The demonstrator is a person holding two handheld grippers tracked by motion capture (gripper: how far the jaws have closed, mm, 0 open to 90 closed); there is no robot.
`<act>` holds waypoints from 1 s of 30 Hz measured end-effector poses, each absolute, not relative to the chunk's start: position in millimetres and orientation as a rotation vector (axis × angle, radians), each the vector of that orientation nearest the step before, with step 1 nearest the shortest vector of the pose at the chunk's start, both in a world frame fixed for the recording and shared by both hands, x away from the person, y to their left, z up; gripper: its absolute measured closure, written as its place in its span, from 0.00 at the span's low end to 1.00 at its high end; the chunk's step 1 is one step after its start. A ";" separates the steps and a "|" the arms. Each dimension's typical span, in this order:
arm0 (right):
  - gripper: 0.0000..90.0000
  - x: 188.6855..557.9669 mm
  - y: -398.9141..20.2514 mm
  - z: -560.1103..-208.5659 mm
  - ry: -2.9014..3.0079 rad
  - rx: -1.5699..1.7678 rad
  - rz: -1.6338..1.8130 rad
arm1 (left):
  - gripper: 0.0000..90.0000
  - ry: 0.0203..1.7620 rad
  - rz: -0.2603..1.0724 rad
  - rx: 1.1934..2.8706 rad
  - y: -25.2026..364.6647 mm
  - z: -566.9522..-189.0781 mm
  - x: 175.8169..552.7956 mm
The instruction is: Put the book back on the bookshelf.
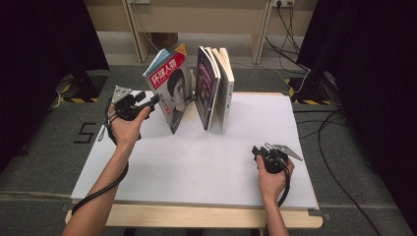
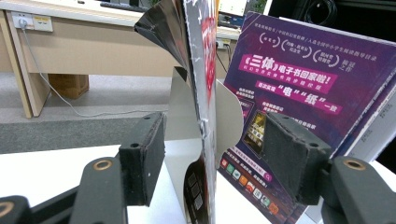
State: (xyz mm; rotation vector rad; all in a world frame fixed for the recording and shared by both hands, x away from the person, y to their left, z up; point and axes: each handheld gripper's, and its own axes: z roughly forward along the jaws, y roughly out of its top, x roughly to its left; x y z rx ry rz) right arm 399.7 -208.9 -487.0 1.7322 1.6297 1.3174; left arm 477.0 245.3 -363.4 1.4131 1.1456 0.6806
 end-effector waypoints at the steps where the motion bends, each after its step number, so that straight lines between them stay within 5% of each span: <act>1: 0.69 399.8 -209.2 -487.0 1.630 1.730 1.316 | 0.43 1.144 0.681 1.418 246.0 -363.7 476.0; 30: 0.69 399.0 -209.9 -485.7 1.625 1.726 1.317 | 0.42 1.146 0.717 1.459 272.2 -382.4 446.2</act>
